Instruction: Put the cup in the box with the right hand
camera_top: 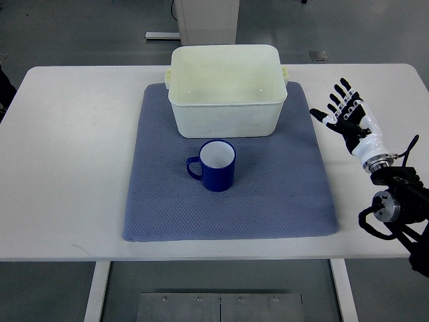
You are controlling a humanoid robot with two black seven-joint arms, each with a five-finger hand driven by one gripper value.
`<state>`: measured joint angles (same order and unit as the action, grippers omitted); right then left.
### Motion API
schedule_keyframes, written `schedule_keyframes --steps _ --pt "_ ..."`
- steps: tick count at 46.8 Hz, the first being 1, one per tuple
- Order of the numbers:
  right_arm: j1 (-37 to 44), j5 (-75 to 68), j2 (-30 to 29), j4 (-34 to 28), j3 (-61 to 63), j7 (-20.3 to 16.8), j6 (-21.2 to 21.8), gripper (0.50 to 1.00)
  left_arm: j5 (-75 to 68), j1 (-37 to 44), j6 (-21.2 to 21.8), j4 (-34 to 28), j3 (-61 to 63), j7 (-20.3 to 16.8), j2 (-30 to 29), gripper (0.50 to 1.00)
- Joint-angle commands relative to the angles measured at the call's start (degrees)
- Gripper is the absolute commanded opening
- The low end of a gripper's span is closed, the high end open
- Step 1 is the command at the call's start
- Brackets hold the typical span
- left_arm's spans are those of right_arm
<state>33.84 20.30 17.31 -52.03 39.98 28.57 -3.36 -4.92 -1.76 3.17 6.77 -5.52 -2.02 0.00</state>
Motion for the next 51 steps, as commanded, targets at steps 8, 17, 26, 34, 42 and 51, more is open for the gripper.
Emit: schedule_keyframes --steps 8,17,26,34,42,51 --pt "0.4 0.0 0.1 -0.1 0.1 -0.1 0.0 1.000 0.0 0.0 0.0 0.0 0.0 0.0 0.0 1.000" --pt "0.4 0.0 0.4 -0.1 0.1 -0.1 0.0 1.000 0.1 0.0 0.0 0.0 0.0 0.0 0.0 1.000" --pt "0.4 0.0 0.4 0.0 0.1 -0.1 0.0 1.000 0.1 0.0 0.0 0.0 0.0 0.0 0.0 1.000" --pt "0.4 0.0 0.4 0.0 0.2 0.5 0.0 1.000 0.0 0.0 0.0 0.1 0.0 0.0 0.0 1.000" --pt "0.5 0.0 0.4 0.0 0.3 3.7 0.0 1.000 0.0 0.0 0.0 0.0 0.0 0.0 0.0 1.000" --pt "0.6 0.0 0.4 0.0 0.2 3.8 0.0 1.000 0.1 0.0 0.0 0.0 0.0 0.0 0.0 1.000"
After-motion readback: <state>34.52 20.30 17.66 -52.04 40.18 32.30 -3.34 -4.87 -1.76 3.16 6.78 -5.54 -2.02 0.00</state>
